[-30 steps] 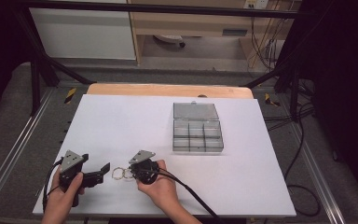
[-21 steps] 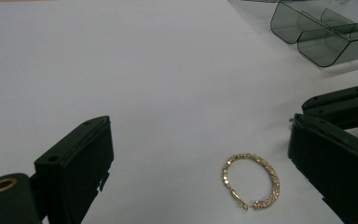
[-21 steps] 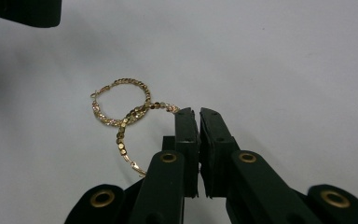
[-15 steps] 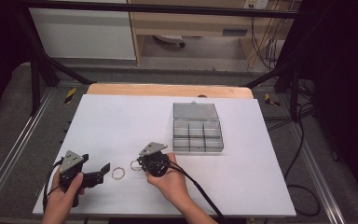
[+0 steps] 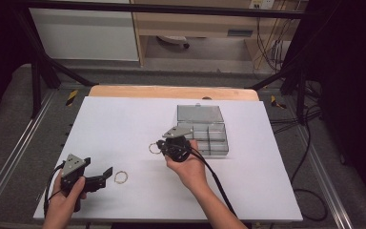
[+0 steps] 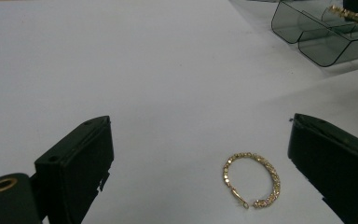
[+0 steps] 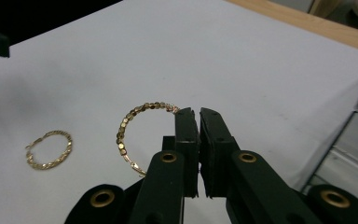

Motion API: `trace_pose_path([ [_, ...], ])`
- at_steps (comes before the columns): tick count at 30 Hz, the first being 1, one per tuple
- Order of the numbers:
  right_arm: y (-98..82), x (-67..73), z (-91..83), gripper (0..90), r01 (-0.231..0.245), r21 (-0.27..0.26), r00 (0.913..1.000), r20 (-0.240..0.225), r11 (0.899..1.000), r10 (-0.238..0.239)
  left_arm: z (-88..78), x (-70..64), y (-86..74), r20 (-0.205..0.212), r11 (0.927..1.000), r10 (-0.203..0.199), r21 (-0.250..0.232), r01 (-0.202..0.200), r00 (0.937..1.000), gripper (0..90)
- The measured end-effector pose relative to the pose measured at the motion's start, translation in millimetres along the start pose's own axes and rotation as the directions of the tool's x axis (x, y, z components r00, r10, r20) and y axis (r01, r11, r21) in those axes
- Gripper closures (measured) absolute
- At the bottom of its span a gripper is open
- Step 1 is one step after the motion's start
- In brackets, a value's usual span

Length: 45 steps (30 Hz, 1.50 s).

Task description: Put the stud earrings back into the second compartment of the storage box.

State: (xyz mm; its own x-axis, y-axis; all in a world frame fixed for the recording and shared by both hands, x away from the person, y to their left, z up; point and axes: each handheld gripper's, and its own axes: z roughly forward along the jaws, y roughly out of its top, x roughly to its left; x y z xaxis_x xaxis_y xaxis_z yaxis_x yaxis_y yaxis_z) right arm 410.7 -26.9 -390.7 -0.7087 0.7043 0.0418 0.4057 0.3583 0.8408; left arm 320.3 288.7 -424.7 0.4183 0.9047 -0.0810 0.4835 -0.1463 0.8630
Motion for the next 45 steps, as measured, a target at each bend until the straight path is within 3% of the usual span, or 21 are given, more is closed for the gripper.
trace_pose_path([
  [11,9.0,-38.2,-21.6,86.8,-0.044,-0.031,0.9965,0.070,0.999,0.046,0.1,-0.3,-0.2,0.001,1.0000,0.001,0.001,-0.001,1.0000,7.4],
  [18,8.5,-58.3,-29.5,86.8,-0.074,-0.056,0.9924,0.094,0.996,0.079,0.8,-0.7,-0.1,0.001,1.0000,0.001,0.003,-0.001,1.0000,7.3],
  [21,8.6,-65.4,-32.5,86.8,-0.112,-0.078,0.9892,0.086,0.991,0.119,1.4,-1.7,-0.3,0.006,1.0000,0.001,0.005,-0.001,1.0000,7.4],
  [26,8.5,-74.9,-36.7,86.8,-0.114,-0.085,0.9862,0.111,0.990,0.123,2.8,-4.8,-0.7,0.028,0.9999,0.006,0.012,-0.006,0.9996,6.8],
  [35,7.2,-99.3,-49.5,86.8,-0.145,-0.100,0.9762,0.147,0.984,0.159,3.1,-7.6,-0.4,0.034,0.9998,0.016,0.010,-0.017,0.9993,6.7],
  [45,2.0,-127.9,-58.6,86.8,-0.181,-0.101,0.9594,0.201,0.978,0.198,3.9,-8.8,-0.5,0.033,0.9996,0.023,0.018,-0.023,0.9992,6.8],
])
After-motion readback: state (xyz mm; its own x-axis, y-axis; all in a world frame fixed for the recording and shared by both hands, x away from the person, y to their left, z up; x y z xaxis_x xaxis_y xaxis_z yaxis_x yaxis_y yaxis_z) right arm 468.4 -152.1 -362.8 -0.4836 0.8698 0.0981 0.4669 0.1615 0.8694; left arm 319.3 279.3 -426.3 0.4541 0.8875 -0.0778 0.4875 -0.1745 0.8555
